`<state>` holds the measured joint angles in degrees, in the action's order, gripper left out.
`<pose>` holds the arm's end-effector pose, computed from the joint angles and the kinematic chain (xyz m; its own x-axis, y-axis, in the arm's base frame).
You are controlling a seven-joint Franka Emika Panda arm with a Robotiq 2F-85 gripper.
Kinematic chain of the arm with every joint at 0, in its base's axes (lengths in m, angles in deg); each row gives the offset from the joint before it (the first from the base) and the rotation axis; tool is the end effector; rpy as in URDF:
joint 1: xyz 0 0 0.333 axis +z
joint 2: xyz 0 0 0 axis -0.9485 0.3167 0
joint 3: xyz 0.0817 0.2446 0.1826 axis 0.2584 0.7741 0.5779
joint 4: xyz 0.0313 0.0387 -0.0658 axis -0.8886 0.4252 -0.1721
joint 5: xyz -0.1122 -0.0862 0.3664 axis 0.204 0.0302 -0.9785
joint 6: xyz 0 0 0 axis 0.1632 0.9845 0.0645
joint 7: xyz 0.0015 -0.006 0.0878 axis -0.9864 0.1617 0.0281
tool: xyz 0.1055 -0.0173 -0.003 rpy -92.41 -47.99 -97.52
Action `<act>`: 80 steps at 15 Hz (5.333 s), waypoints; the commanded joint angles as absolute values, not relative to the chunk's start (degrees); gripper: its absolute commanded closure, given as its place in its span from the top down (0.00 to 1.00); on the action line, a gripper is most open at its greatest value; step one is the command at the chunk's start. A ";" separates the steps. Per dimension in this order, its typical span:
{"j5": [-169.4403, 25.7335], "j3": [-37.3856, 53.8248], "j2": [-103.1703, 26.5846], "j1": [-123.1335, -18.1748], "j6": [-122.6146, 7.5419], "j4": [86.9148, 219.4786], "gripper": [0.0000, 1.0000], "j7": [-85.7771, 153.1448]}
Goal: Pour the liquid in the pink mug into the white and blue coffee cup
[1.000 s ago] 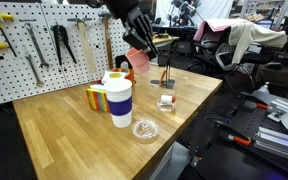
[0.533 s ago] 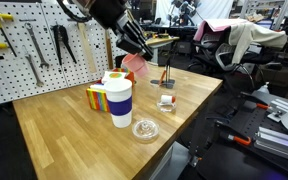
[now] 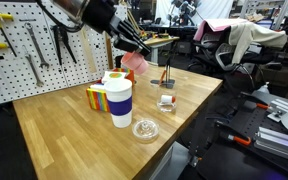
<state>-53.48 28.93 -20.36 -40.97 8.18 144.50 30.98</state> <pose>0.4632 0.3917 0.3149 0.5899 0.3906 -0.7068 0.7300 -0.6321 0.2600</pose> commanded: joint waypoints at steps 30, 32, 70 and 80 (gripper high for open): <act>-34.70 24.95 0.21 -29.61 31.90 117.27 0.04 57.01; -34.06 24.91 0.60 -29.35 32.44 116.87 0.04 57.80; -64.75 27.31 -7.98 -38.49 -6.46 126.84 0.04 24.64; -66.11 25.91 -20.24 -43.86 -11.75 149.40 0.04 19.77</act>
